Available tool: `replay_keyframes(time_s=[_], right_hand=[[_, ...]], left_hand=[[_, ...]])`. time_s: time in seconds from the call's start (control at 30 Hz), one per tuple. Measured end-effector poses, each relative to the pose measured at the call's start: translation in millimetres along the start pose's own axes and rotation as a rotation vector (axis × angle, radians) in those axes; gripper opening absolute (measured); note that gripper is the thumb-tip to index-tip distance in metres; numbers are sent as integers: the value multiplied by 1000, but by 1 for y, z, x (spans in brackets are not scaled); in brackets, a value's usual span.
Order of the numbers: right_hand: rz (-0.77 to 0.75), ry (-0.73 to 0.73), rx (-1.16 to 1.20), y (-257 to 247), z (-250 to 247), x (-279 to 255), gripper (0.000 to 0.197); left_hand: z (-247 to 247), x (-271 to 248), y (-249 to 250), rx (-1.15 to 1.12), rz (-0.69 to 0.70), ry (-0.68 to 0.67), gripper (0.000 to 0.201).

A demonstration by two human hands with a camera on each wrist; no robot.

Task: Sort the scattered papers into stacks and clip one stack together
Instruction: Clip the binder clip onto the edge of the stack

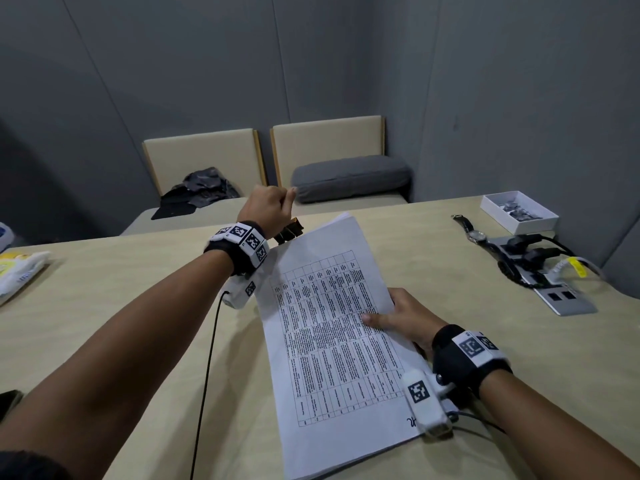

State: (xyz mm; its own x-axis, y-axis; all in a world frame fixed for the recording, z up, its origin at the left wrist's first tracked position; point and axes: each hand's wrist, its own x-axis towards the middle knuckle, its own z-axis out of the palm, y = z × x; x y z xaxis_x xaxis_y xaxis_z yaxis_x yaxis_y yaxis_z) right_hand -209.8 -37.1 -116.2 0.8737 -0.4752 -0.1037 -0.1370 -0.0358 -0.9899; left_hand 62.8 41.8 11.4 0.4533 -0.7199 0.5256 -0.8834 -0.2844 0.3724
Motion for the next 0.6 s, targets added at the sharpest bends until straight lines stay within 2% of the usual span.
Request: replay_keyframes(time_s=[0.03,0.23,0.27,0.37,0.43,0.6], right_hand=[[-1,-4,-1,1,0,1,63],[-9,-13,5,4,-1,1,50],[-19,-12,11,4,-1,1,53],[-41,-6,19,4,-1,1,85],[-47,-2,25,5,-2,2,98],[-76,-25,40,4,-2,2,102]], left_hand=[[0,0,1,-10,5,4,53],[-5,7,13,-40,45,21,54],[-5,7,14,-32,61,19,54],[-4,3,14,3,108,-13,53],[-3,1,13,8,104,-15,52],[-7,0,13,-22,89,20,52]])
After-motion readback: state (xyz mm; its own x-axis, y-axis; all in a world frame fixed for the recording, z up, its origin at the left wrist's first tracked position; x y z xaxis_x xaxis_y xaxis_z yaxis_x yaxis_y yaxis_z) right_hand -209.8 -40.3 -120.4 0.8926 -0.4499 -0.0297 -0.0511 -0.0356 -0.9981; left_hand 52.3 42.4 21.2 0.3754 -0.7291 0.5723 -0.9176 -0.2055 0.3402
